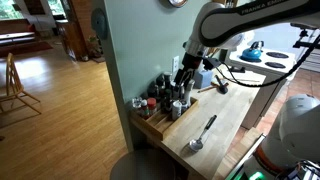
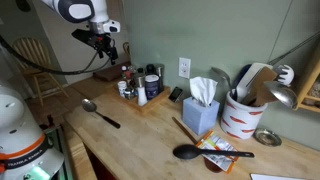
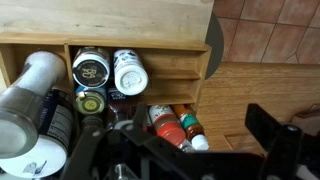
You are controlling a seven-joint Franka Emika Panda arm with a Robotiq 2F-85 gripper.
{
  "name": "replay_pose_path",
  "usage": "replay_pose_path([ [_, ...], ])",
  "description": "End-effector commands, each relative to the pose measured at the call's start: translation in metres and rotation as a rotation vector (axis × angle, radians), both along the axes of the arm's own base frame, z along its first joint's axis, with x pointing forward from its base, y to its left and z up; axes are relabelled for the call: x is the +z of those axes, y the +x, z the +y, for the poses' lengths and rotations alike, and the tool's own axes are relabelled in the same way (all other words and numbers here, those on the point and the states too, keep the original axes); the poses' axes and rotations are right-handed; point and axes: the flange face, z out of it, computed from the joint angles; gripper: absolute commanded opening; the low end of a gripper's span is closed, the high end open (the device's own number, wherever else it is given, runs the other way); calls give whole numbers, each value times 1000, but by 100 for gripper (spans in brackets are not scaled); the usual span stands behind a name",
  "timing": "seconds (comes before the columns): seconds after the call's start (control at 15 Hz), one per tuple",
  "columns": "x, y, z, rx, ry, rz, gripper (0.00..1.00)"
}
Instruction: Move the black ladle to the left
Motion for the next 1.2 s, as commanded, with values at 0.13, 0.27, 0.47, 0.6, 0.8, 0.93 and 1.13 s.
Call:
replay_pose_path([
  [0.13,0,0,0,0,-1,2,100],
  [0.27,0,0,0,0,-1,3,100],
  [0.47,0,0,0,0,-1,3,100],
  [0.6,0,0,0,0,-1,3,100],
  [0.8,3,10,-36,-126,-23,-13,100],
  [0.93,2,14,-80,-204,-50,-7,100],
  [1.13,0,18,-151,-335,-93,1,100],
])
